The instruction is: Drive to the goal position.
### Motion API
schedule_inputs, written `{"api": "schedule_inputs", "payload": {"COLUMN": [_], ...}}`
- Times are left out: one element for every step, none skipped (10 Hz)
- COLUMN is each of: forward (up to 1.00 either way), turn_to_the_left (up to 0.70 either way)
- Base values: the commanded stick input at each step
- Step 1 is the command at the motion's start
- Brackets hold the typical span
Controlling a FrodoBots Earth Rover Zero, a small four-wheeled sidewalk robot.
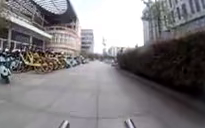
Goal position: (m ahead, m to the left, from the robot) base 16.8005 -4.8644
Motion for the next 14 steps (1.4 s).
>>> {"api": "schedule_inputs", "payload": {"forward": [0.45, 0.45, 0.45, 0.45, 0.45, 0.45, 0.45, 0.45, 0.45, 0.45, 0.45, 0.45, 0.45, 0.45], "turn_to_the_left": [0.00, 0.00, 0.00, 0.00, 0.00, 0.00, 0.00, 0.00, 0.00, 0.00, 0.00, 0.00, 0.00, 0.00]}}
